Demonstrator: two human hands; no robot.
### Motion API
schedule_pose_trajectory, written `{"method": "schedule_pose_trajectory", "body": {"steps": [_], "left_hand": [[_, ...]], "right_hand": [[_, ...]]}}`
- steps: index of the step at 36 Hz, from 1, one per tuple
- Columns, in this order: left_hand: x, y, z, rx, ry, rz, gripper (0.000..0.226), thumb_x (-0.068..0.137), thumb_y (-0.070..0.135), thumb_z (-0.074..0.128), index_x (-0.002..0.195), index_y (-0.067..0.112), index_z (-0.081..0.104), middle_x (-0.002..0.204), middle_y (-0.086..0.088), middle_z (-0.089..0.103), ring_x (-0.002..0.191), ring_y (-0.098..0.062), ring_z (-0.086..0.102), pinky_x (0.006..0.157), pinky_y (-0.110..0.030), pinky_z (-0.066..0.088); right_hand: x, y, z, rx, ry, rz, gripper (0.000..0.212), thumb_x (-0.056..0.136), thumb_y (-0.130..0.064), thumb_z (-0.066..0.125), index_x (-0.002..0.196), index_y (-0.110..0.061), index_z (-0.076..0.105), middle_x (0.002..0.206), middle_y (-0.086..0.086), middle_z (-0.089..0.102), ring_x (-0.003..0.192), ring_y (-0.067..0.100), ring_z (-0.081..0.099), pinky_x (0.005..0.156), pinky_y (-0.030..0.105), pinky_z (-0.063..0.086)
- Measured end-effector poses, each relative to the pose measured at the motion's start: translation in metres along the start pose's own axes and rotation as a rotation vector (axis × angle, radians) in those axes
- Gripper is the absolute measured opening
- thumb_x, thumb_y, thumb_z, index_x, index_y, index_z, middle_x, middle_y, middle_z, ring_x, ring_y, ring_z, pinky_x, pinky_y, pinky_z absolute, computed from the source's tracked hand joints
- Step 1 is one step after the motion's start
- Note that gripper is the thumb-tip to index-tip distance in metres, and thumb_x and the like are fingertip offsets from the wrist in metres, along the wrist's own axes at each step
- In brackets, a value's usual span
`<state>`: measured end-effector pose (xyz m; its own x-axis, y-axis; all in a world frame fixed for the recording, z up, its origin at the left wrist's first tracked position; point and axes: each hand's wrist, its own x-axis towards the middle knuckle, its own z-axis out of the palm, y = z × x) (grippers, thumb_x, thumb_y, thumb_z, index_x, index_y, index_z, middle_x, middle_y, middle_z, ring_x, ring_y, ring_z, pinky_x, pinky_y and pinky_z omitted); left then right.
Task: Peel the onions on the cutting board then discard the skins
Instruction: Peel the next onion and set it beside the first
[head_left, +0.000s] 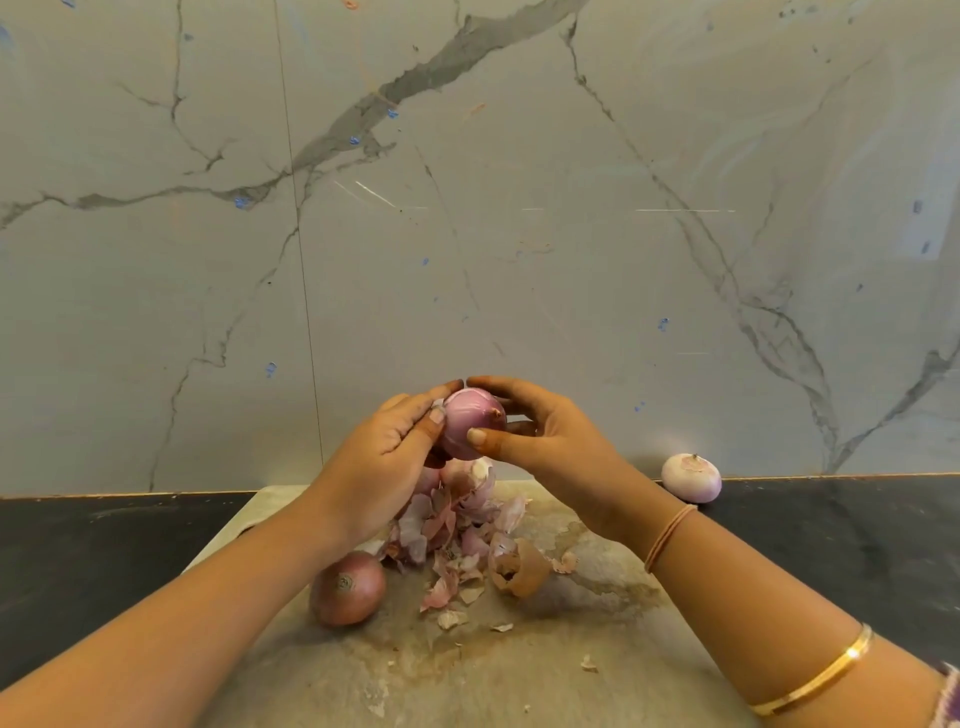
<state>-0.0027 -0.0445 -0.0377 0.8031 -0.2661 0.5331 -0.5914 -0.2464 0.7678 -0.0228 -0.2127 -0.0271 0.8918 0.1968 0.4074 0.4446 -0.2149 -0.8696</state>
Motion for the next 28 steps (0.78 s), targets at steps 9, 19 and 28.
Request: {"method": "schedule_pose_trajectory", "body": {"steps": [9, 19, 28], "left_hand": [[0.002, -0.002, -0.006, 0.428, 0.058, 0.184, 0.023, 0.099, 0.012, 0.043, 0.105, 0.011, 0.065, 0.089, 0.002, 0.063, 0.078, -0.013, 0.059, 0.07, -0.031, 0.05], [0.004, -0.007, -0.01, 0.54, 0.087, 0.207, 0.02, 0.099, 0.014, 0.043, 0.095, 0.009, 0.062, 0.078, -0.002, 0.063, 0.071, -0.015, 0.056, 0.06, -0.026, 0.042], [-0.002, -0.001, -0.001, 0.389, 0.046, 0.249, 0.024, 0.092, 0.043, 0.045, 0.097, 0.024, 0.06, 0.082, 0.01, 0.064, 0.077, -0.008, 0.057, 0.062, -0.024, 0.045]], "right_hand": [[-0.001, -0.001, 0.0, -0.058, -0.039, 0.006, 0.046, 0.091, -0.017, 0.065, 0.135, -0.02, 0.053, 0.125, 0.002, 0.059, 0.111, 0.02, 0.059, 0.095, 0.03, 0.052], [-0.003, 0.001, 0.001, 0.003, -0.134, 0.072, 0.042, 0.097, -0.015, 0.055, 0.138, -0.014, 0.047, 0.129, 0.009, 0.055, 0.094, 0.028, 0.068, 0.085, 0.035, 0.057], [-0.003, 0.001, 0.004, 0.026, -0.07, 0.068, 0.036, 0.095, -0.029, 0.057, 0.129, -0.027, 0.046, 0.115, 0.001, 0.055, 0.089, 0.012, 0.057, 0.066, 0.014, 0.047]]}}
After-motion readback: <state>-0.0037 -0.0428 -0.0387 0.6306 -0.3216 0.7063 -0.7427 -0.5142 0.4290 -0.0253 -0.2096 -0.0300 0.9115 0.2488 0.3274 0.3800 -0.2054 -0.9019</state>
